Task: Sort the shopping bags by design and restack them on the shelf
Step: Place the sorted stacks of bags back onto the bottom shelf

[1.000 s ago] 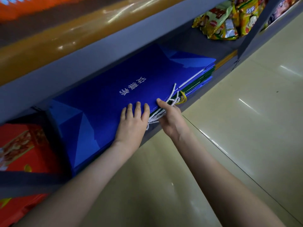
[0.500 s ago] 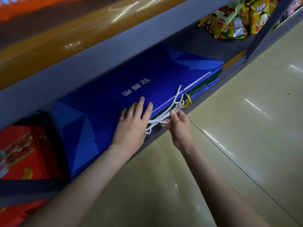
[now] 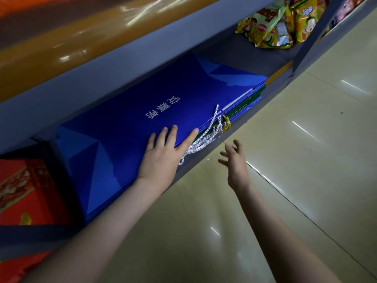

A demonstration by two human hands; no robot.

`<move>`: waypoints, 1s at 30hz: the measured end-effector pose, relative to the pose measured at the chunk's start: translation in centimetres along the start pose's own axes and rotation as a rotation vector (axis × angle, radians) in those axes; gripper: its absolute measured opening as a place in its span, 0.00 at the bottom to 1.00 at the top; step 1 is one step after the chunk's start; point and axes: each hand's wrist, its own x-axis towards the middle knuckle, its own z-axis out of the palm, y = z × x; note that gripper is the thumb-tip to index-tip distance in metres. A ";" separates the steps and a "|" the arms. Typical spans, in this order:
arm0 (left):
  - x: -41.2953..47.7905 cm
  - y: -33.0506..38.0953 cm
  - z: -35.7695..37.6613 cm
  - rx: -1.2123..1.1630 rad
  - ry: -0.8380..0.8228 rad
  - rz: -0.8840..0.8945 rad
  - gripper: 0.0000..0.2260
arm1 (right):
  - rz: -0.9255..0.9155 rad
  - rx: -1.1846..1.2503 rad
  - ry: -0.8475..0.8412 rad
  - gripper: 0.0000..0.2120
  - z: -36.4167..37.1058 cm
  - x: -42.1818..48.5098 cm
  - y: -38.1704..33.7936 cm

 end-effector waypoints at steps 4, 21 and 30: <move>-0.1 0.2 -0.1 0.015 0.028 0.038 0.41 | -0.124 0.125 -0.194 0.43 2.6 -1.8 -1.8; -0.3 1.3 -0.5 0.041 -0.222 0.055 0.34 | 0.115 0.468 -0.033 0.32 6.3 1.8 -3.3; 4.7 0.7 -4.0 -0.320 -0.127 -0.067 0.33 | -0.262 -0.521 0.283 0.55 2.3 5.5 -8.1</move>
